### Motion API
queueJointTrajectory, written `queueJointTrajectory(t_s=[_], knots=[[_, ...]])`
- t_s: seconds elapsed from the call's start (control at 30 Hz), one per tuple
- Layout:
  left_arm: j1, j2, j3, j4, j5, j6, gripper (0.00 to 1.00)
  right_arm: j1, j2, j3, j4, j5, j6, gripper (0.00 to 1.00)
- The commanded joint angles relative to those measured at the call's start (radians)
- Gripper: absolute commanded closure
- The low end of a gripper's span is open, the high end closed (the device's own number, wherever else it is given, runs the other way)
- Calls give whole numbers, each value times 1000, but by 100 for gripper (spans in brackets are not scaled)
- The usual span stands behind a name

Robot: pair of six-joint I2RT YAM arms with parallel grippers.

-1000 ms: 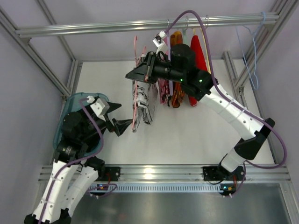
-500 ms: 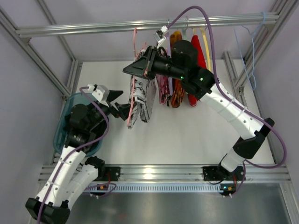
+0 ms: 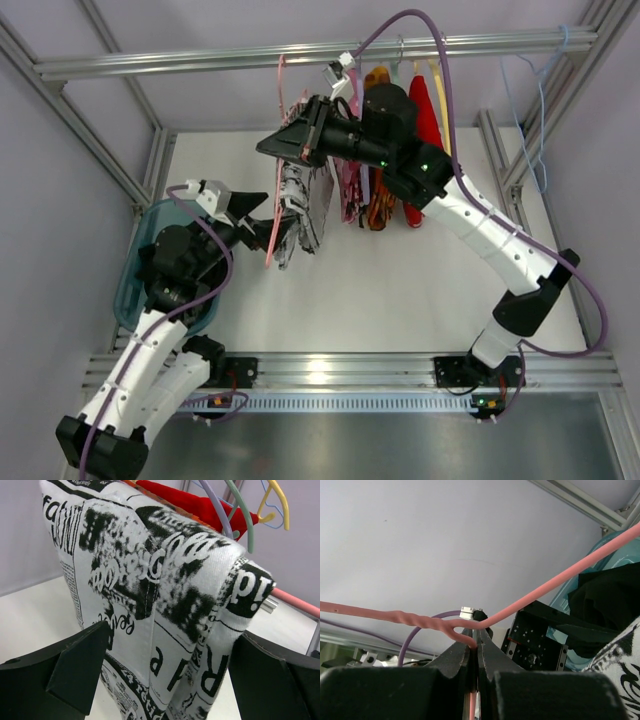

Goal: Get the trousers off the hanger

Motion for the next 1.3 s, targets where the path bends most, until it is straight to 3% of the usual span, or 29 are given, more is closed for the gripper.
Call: queueJointTrajectory(t_s=[0.0, 0.2, 0.43, 0.67, 0.7, 0.77, 0.93, 1.27], knots=[[-6, -37, -14, 91, -53, -29, 2, 19, -15, 93, 151, 7, -12, 100], [-6, -2, -11, 108, -170, -29, 3, 39, -21, 96, 157, 4, -10, 100], [-6, 68, 15, 138, -193, -61, 19, 60, -24, 93, 163, -5, -1, 100], [-7, 71, 23, 138, -262, -127, 67, 59, -48, 67, 158, -8, -9, 100], [-7, 70, 26, 138, -262, -142, 83, 59, -52, 58, 157, -10, -16, 100], [-6, 68, 44, 135, -258, -174, 99, 54, -68, 34, 152, -11, -33, 100], [-1, 39, 133, 28, -256, -179, 100, -1, -116, -43, 120, -33, -159, 100], [11, 71, 470, -104, -225, -202, 100, -106, -229, -354, 74, -85, -294, 100]])
